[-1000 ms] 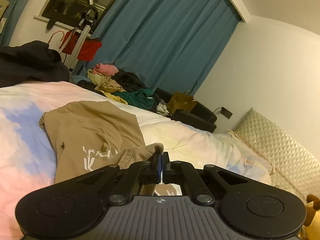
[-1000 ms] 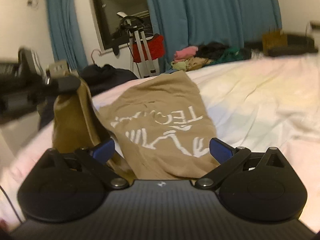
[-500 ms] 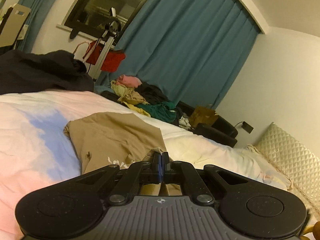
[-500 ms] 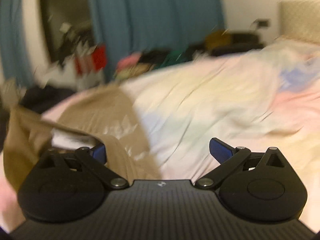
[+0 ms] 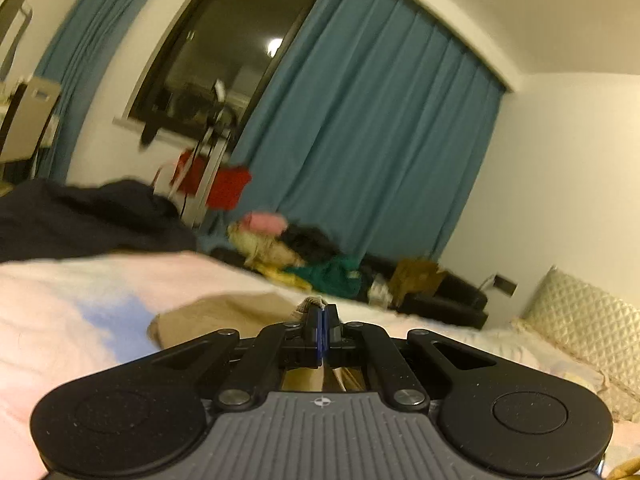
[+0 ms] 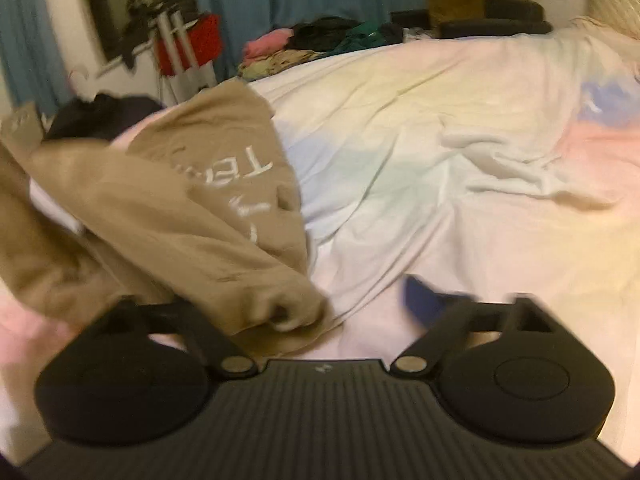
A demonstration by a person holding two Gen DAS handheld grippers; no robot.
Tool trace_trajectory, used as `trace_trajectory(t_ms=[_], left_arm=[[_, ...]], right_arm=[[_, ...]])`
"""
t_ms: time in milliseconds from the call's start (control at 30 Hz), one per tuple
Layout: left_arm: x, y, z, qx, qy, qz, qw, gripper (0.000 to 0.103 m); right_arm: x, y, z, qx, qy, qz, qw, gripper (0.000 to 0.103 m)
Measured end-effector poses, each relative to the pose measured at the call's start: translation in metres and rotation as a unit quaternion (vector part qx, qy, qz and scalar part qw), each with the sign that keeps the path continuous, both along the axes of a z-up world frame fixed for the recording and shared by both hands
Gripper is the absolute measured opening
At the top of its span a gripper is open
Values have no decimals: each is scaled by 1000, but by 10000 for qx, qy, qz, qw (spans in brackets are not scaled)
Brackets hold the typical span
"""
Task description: Fold clothes
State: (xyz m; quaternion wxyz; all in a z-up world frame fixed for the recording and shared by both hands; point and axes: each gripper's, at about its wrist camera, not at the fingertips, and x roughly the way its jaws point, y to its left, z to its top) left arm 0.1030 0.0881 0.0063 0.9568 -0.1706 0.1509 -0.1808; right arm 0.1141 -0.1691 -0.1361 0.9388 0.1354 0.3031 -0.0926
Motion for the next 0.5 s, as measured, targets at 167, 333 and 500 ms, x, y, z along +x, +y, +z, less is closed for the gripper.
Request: trace_trajectory(t_ms=[167,333,500], left_arm=[[14,-4,-16,331,841,-256,9956,1],[28,3,-34,393,1817,-466,9815,19],[30,-4,-39,827,1928,-551,9762,52]], right_arm=[[-17,0,27,0,-1064,-70,9943,22],[-16,4,29,115,-1268,89,9918,22],[-16,2,29,143,-1364,121,9905,22]])
